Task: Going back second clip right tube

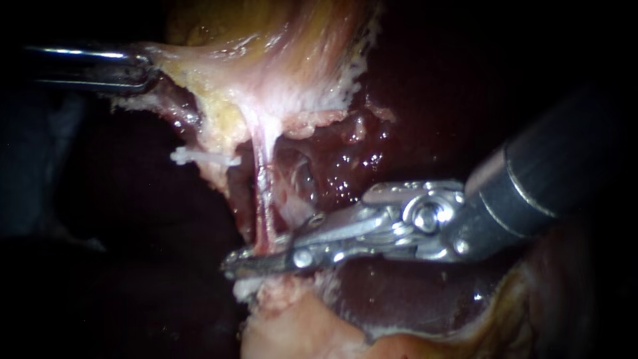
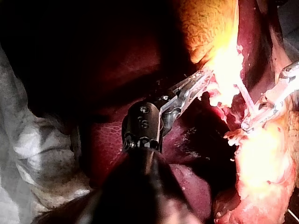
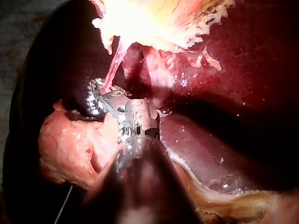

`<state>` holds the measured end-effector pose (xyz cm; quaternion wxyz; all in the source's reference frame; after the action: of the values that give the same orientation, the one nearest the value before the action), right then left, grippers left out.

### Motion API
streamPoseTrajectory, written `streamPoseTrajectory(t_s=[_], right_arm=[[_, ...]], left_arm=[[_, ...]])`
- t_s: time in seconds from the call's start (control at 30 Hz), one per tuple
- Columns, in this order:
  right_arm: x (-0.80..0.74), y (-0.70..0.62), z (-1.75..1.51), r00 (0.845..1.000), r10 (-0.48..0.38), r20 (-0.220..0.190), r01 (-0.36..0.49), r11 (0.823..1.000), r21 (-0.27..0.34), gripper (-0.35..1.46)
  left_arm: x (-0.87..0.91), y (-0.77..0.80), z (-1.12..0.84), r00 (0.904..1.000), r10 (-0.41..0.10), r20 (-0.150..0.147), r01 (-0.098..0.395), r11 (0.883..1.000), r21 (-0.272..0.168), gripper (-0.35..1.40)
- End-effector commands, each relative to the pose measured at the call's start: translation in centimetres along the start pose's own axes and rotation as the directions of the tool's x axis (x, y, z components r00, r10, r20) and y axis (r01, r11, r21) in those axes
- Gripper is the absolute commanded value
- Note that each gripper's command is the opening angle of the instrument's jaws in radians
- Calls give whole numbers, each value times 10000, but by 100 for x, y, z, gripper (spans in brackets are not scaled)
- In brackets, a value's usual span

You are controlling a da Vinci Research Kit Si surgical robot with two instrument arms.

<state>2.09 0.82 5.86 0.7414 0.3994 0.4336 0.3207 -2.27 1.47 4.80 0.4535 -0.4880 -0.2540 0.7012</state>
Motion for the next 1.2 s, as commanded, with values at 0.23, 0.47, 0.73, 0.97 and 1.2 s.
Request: streamPoseTrajectory(t_s=[0.23, 0.47, 0.73, 0.97, 1.2], right_arm=[[-3, 5, 2, 9985, 117, -527, -85, 9981, 607, 35], [-9, 15, 6, 9978, 139, -644, -92, 9973, 725, 46], [-15, 40, 7, 9658, -2459, -819, 2448, 9693, -233, 50], [-26, 52, -19, 9118, -4043, -723, 4009, 9143, -570, 50], [-38, 49, -78, 8614, -5040, -631, 5000, 8633, -689, 50]], left_arm=[[0, 1, -1, 10000, 1, -4, -1, 10000, 4, -35], [0, 1, -1, 10000, 2, -3, -2, 10000, 1, -35], [0, 1, -1, 10000, 3, -3, -3, 10000, 2, -35], [0, 1, -2, 10000, 5, -2, -5, 10000, -1, -35], [0, 0, -2, 10000, 5, -1, -5, 10000, -3, -35]])
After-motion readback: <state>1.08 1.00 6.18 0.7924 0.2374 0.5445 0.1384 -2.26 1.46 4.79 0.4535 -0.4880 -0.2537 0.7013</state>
